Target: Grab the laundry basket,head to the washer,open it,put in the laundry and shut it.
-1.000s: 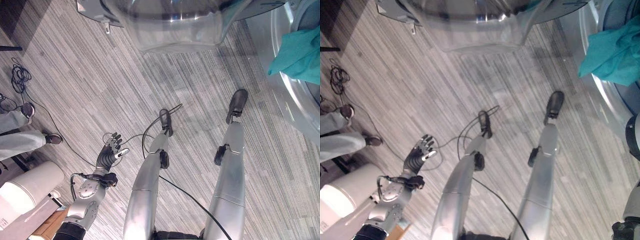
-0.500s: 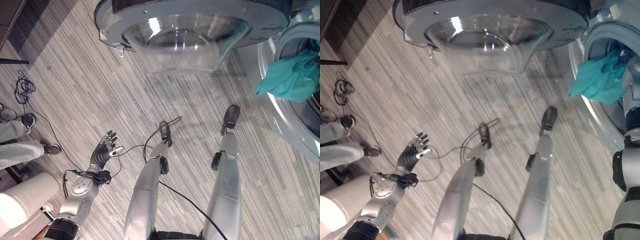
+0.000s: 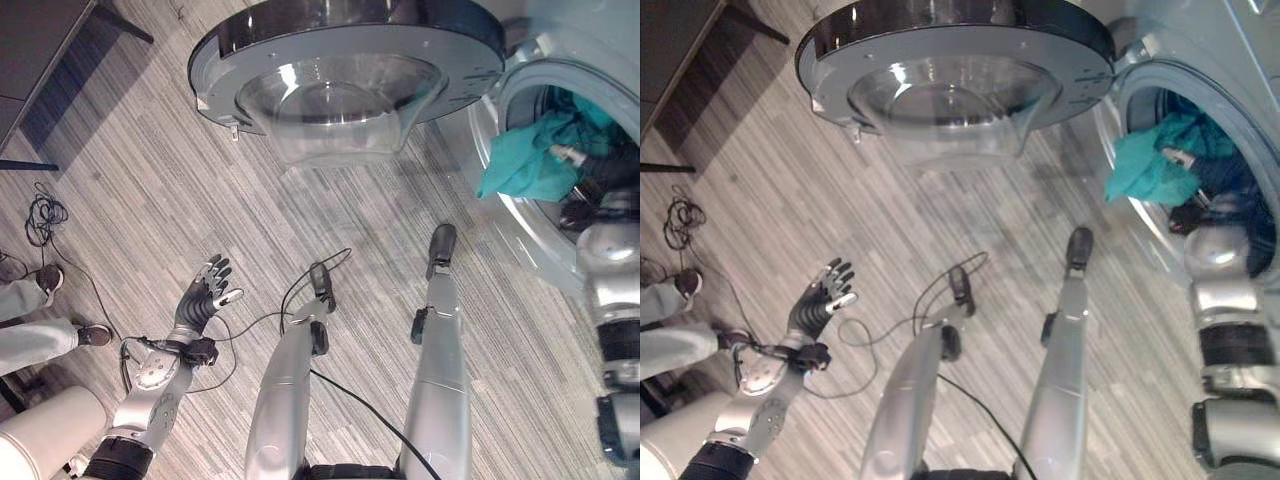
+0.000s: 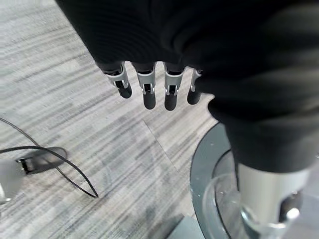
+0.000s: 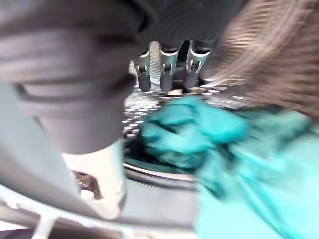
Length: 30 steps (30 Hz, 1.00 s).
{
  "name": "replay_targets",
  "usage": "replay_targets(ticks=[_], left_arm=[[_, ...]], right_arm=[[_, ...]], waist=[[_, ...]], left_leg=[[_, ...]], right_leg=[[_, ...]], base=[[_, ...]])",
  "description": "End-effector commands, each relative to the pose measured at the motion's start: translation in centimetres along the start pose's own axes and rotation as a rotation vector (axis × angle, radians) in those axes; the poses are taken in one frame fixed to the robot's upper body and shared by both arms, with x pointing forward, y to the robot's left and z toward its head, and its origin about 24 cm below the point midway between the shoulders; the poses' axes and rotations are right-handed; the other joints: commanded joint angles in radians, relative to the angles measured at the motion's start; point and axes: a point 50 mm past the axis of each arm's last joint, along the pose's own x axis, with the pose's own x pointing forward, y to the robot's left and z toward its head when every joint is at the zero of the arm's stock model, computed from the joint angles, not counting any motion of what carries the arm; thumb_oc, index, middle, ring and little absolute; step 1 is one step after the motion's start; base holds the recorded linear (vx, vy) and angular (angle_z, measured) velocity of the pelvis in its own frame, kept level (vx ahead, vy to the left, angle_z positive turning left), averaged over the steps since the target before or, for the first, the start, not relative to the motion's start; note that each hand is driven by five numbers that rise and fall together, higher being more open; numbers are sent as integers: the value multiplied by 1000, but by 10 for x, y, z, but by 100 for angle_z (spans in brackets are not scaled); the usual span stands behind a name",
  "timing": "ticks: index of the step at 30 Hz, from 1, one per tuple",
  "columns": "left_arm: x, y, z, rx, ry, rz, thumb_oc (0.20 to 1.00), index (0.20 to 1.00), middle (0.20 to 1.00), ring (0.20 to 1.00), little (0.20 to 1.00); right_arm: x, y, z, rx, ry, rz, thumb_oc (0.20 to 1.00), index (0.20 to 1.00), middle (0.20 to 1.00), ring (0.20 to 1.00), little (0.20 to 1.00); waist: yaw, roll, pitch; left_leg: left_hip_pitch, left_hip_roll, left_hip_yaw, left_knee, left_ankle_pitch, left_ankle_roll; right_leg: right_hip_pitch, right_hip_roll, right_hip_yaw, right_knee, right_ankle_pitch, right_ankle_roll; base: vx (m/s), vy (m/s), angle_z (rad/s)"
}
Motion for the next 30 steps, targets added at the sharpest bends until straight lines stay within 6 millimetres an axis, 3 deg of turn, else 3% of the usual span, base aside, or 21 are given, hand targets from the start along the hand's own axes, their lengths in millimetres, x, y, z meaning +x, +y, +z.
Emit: replay_targets(ticks=[1,4,5,8,11,15,18,20,21,23,24,27,30], left_arm=[[-20,12,-10,15,9,54,1000,1000,1000,1000,1000],[-16,9,-13,14,12,56,1000,1000,1000,1000,1000],[-16,9,-13,15,14,57,1000,1000,1000,1000,1000],[-10,4,-15,24,11,55,1000,1000,1000,1000,1000],[-8,5,-15,33,9,66,1000,1000,1000,1000,1000],[-7,5,-14,52,16,64,1000,1000,1000,1000,1000],[-9,5,-15,48,18,63,1000,1000,1000,1000,1000],[-13,3,-18,18,25,64,1000,1000,1000,1000,1000],[-13,3,-18,18,25,64,1000,1000,1000,1000,1000],[-19,-7,-22,-15,38,23,1000,1000,1000,1000,1000],[-18,-7,-21,-16,36,23,1000,1000,1000,1000,1000],[-14,-23,-19,-40,17,-37,1000,1000,1000,1000,1000],[-10,-29,-15,-53,-3,-57,1000,1000,1000,1000,1000]], right_arm=[[-14,12,5,-8,-71,94,1000,1000,1000,1000,1000],[-59,56,-23,52,55,301,1000,1000,1000,1000,1000],[-60,56,-23,52,56,302,1000,1000,1000,1000,1000],[-104,85,-48,105,201,463,1000,1000,1000,1000,1000],[-140,97,-68,173,348,548,1000,1000,1000,1000,1000],[-168,101,-89,258,513,563,1000,1000,1000,1000,1000],[-166,102,-95,261,546,529,1000,1000,1000,1000,1000],[-152,105,-102,266,603,427,1000,1000,1000,1000,1000],[-152,105,-102,266,602,427,1000,1000,1000,1000,1000],[-103,94,-108,191,639,242,1000,1000,1000,1000,1000],[-102,94,-108,192,637,241,1000,1000,1000,1000,1000],[-68,75,-106,212,650,108,1000,1000,1000,1000,1000],[-55,59,-107,275,659,5,1000,1000,1000,1000,1000]], waist=[[-5,5,0],[-14,-23,0],[-14,-24,0],[-25,-49,0],[-32,-81,0],[-41,-102,-1],[-39,-92,0],[-26,-58,0],[-26,-57,0],[13,11,0],[14,12,0],[42,70,0],[53,99,0]], left_leg=[[97,9,-48,-66,-82,-33],[130,13,-39,-42,-100,-23],[132,13,-39,-42,-101,-23],[189,14,-35,-24,-120,-17],[274,12,-33,-20,-139,-8],[317,-1,-38,16,-161,5],[303,-4,-43,27,-161,4],[262,-11,-47,37,-151,-1],[260,-10,-47,38,-151,-1],[196,-14,-46,9,-127,-11],[194,-14,-46,10,-127,-11],[117,-9,-38,-22,-98,-16],[82,-7,-35,-43,-82,-23]], right_leg=[[29,8,-35,86,-119,27],[78,1,-47,56,-103,32],[81,1,-48,54,-103,32],[156,-11,-61,18,-83,38],[255,-17,-71,-30,-68,46],[320,-27,-61,-49,-46,50],[314,-28,-60,-47,-45,48],[285,-31,-59,-39,-50,45],[284,-31,-59,-38,-50,45],[219,-36,-60,-36,-58,45],[216,-35,-60,-35,-58,45],[117,-41,-57,-21,-70,50],[65,-46,-54,1,-79,53]], base=[[-44,62,-8],[-35,61,-15],[-9,39,-18],[-10,59,-13],[27,86,-15],[5,73,-5],[-25,17,7],[-22,-5,6],[-5,-10,10],[-7,3,7],[0,0,0],[-12,7,7],[0,0,0]])
